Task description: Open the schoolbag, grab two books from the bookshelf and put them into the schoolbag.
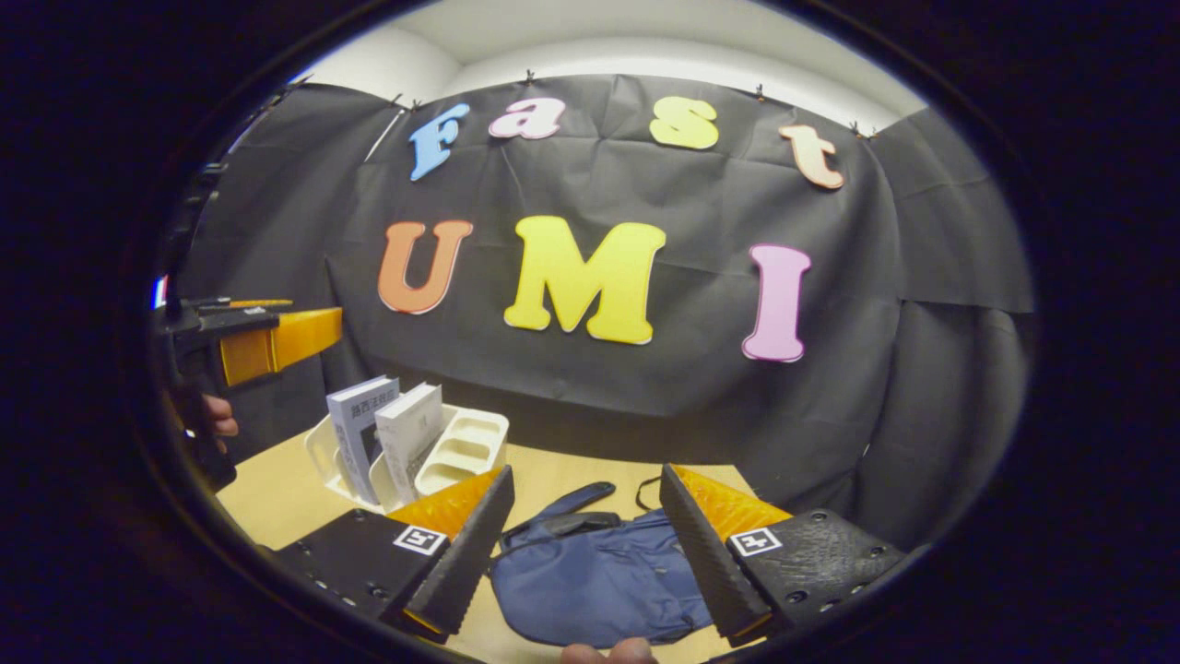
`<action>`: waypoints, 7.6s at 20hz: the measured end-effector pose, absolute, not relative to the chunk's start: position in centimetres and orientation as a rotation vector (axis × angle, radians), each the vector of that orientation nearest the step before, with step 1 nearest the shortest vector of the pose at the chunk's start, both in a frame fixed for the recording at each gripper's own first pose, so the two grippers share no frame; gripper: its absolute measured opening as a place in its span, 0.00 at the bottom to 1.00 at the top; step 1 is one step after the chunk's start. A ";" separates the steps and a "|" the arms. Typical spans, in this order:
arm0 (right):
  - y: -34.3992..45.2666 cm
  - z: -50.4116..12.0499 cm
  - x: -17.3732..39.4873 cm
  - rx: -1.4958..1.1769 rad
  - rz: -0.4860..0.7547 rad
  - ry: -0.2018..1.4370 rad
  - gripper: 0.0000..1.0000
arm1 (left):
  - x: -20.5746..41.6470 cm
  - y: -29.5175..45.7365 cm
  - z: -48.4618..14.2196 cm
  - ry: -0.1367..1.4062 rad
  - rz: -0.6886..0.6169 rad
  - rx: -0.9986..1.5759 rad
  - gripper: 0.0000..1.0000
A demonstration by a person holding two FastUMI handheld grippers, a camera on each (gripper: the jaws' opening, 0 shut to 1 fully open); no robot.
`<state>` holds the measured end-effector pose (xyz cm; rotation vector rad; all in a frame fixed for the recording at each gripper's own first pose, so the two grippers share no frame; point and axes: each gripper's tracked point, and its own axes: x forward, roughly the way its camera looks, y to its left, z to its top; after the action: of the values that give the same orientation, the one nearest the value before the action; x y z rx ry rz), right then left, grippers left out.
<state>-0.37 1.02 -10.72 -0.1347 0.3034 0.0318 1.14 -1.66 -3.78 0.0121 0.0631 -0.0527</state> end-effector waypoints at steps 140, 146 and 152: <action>-19.8 -19.2 6.5 0.002 -0.034 0.769 0.00 | -2.1 -30.0 -28.7 1.102 -0.539 -0.882 0.41; -19.8 -18.5 6.7 -0.015 -0.034 0.766 0.00 | -0.5 -35.1 -31.1 1.097 -0.597 -0.948 0.41; -19.0 -18.5 7.1 -0.024 -0.018 0.766 0.00 | 0.3 -38.2 -33.8 1.141 -0.627 -1.089 0.41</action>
<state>7.13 -19.01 -18.49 -0.0238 0.7662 -0.0180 0.33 -38.16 -33.76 -1.0887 1.1408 -0.6273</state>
